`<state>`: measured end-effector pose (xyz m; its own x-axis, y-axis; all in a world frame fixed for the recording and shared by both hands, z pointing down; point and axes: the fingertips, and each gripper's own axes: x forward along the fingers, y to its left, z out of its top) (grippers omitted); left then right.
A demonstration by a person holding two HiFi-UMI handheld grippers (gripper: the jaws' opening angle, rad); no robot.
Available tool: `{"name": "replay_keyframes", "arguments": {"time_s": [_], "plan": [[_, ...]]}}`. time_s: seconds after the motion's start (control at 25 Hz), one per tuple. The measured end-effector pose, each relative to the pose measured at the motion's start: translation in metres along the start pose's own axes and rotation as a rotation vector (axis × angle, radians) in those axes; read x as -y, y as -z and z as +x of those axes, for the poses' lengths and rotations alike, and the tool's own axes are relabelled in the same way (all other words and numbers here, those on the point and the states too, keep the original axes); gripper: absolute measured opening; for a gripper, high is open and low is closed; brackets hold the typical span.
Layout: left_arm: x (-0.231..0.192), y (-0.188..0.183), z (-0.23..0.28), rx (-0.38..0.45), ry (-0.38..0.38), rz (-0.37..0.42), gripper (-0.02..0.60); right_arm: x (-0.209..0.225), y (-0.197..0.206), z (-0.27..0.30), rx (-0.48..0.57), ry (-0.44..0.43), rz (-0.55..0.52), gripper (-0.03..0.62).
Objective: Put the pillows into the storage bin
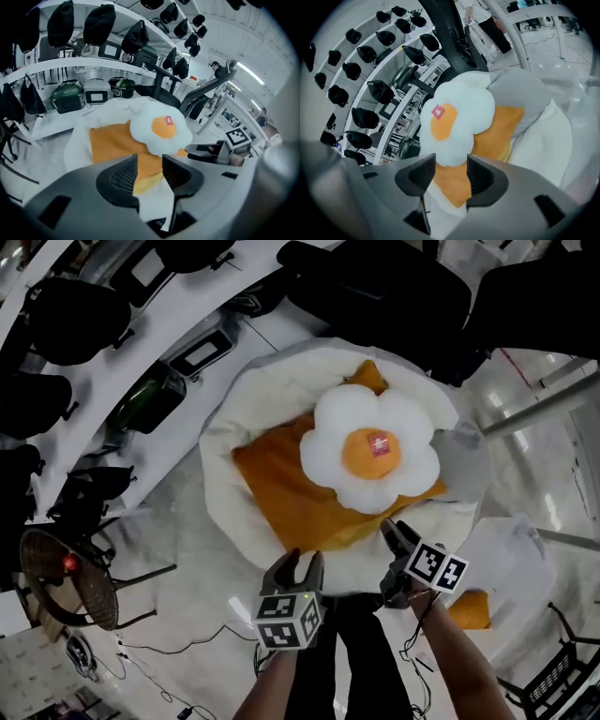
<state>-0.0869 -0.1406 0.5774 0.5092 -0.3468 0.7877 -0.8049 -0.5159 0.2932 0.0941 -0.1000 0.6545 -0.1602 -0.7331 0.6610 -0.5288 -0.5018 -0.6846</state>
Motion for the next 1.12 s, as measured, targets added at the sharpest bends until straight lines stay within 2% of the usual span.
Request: {"name": "replay_keyframes", "arguments": {"time_s": [0.32,0.48,0.6,0.76,0.88,1.12], "plan": [[-0.045,0.018,0.004,-0.022,-0.028,-0.079,0.166,0.009,0.000,0.054,-0.018,0.017,0.092,0.275],[-0.062,0.020,0.006,-0.018,-0.041,-0.108,0.166,0.010,-0.002,0.075,-0.019,0.023,0.114,0.290],[-0.076,0.021,0.007,-0.013,-0.045,-0.131,0.164,0.013,0.000,0.091,-0.026,0.063,0.102,0.288],[-0.090,0.022,0.007,-0.008,-0.040,-0.149,0.163,0.015,0.002,0.100,-0.018,0.126,0.072,0.247],[-0.096,0.024,0.001,-0.008,-0.034,-0.156,0.159,0.012,0.004,0.094,0.005,0.142,0.078,0.177],[-0.093,0.022,-0.010,-0.011,-0.003,-0.136,0.146,-0.005,0.006,0.075,0.026,0.148,0.073,0.111]]}}
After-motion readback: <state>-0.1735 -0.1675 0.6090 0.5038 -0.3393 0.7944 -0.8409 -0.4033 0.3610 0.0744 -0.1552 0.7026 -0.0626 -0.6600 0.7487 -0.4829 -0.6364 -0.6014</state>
